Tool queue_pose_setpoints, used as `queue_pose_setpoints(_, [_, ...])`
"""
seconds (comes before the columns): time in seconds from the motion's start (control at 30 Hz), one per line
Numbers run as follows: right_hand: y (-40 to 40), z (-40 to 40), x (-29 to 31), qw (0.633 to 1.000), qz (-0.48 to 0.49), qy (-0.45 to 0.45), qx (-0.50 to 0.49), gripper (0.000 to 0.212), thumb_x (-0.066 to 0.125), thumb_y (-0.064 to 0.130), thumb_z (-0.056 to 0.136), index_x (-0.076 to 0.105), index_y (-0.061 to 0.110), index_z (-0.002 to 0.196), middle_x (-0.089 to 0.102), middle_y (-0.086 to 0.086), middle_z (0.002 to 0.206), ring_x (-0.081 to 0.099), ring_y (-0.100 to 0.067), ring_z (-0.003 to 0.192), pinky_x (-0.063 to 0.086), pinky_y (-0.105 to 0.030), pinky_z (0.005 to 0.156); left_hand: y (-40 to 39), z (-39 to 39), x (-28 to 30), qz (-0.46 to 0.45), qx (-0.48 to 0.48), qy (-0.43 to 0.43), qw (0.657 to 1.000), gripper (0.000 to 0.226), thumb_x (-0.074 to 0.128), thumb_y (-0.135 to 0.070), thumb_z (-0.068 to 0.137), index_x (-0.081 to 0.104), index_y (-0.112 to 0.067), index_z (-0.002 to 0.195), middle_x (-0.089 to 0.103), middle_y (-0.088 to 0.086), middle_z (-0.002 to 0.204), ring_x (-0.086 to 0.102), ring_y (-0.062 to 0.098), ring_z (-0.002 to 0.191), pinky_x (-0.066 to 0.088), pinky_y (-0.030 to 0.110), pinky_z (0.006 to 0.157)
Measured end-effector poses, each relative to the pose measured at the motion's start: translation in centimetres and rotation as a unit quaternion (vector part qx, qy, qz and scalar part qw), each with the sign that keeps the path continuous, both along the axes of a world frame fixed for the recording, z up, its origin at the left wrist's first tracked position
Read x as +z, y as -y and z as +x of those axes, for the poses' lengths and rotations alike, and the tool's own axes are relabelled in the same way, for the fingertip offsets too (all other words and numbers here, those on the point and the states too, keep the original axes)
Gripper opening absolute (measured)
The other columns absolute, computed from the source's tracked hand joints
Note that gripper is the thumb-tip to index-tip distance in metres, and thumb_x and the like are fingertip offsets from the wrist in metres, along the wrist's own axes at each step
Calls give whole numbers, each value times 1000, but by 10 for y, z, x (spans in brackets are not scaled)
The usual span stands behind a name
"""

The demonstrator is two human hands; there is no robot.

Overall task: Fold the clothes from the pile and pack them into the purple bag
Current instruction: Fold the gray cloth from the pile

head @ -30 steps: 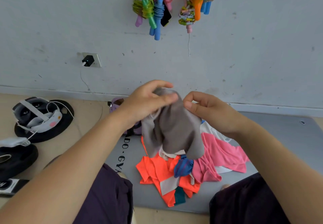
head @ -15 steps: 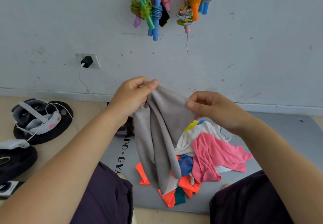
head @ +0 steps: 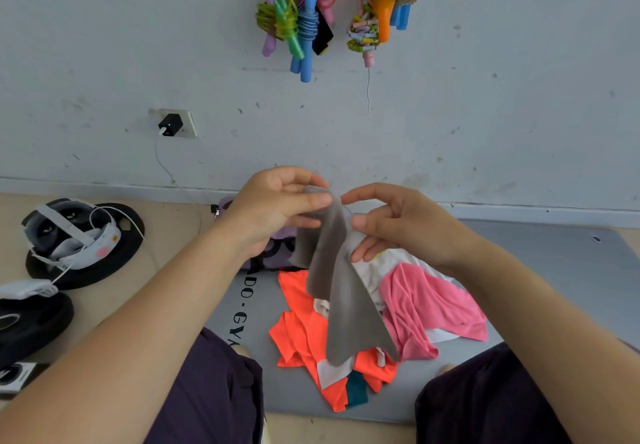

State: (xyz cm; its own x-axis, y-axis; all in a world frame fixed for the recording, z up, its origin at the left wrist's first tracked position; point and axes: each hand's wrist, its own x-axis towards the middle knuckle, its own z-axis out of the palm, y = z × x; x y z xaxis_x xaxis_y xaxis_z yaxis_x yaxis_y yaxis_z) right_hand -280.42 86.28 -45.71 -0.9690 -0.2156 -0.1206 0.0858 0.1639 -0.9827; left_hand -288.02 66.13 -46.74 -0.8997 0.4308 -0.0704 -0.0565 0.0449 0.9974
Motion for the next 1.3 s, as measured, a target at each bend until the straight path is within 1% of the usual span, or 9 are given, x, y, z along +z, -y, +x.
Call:
queue_pose_setpoints(0.1, [5, -1, -2, 1000, 1, 10, 8, 32, 61, 5, 93, 56, 16, 123, 68, -25, 73, 73, -32, 71, 61, -33, 69, -3, 6, 3, 1, -47, -10, 999, 12, 74, -5, 82, 71, -16, 86, 77, 5, 85, 72, 12, 74, 59, 26, 61])
queue_pose_setpoints(0.37, [-6, -2, 2, 999, 39, 3, -6, 6, 62, 8, 93, 58, 3, 94, 68, -31, 78, 72, -29, 67, 60, -33, 66, 1, 7, 4, -108, -87, -32, 990, 11, 74, -13, 82, 71, -8, 91, 66, 3, 73, 58, 6, 58, 54, 24, 50])
queue_pose_setpoints(0.5, [-8, -1, 3, 999, 43, -4, -15, 8, 63, 9, 92, 58, 3, 95, 66, -36, 83, 72, -28, 66, 60, -37, 69, 2, 8, 7, -48, -112, -2, 992, 22, 74, -26, 74, 74, -8, 86, 66, 7, 82, 63, 11, 71, 55, 26, 54])
queue_pose_setpoints(0.63, [-6, -1, 3, 999, 31, -10, -29, 8, 63, 8, 92, 57, 5, 97, 68, -30, 79, 72, -31, 67, 60, -33, 65, -2, 7, 4, -26, -58, 14, 998, 8, 74, -17, 80, 73, -9, 83, 67, -2, 73, 63, 9, 58, 56, 25, 50])
queue_pose_setpoints(0.87, [-5, 3, 7, 998, -42, 3, 51, 20, 59, -5, 91, 57, -1, 109, 74, -18, 102, 71, -28, 100, 57, -33, 87, -4, 5, 2, 5, 8, 46, 999, 7, 75, -15, 79, 71, -11, 83, 73, 2, 73, 71, 16, 64, 57, 24, 57])
queue_pose_setpoints(1.03, [1, 3, 8, 991, 104, -83, -29, 3, 68, 5, 88, 67, 3, 88, 71, -19, 81, 67, -21, 68, 56, -28, 67, -7, 10, 2, 23, -29, 46, 998, 11, 66, -5, 88, 68, 1, 97, 71, 10, 85, 70, 19, 78, 58, 26, 67])
queue_pose_setpoints(1.13, [0, 4, 11, 969, 197, -146, -41, 8, 74, 8, 83, 70, 14, 81, 61, -16, 96, 60, -19, 79, 51, -31, 79, -10, 12, 1, 13, -17, 41, 999, 10, 65, -3, 89, 67, 2, 97, 69, 13, 88, 69, 19, 78, 59, 26, 69])
queue_pose_setpoints(1.23, [0, 11, 17, 991, 73, -95, 53, 4, 67, 1, 88, 64, 0, 86, 65, -14, 91, 64, -22, 85, 55, -39, 82, -12, 12, 0, 16, -1, 39, 999, 7, 67, -5, 88, 68, 1, 93, 69, 14, 86, 69, 21, 76, 59, 28, 71])
queue_pose_setpoints(1.3, [4, 16, 19, 992, -14, -74, 101, 3, 66, 0, 86, 64, -1, 86, 70, -5, 82, 66, -13, 82, 53, -26, 75, -12, 12, 0, 28, -4, 41, 999, 5, 68, -6, 88, 70, -2, 89, 71, 13, 82, 70, 21, 74, 58, 25, 67])
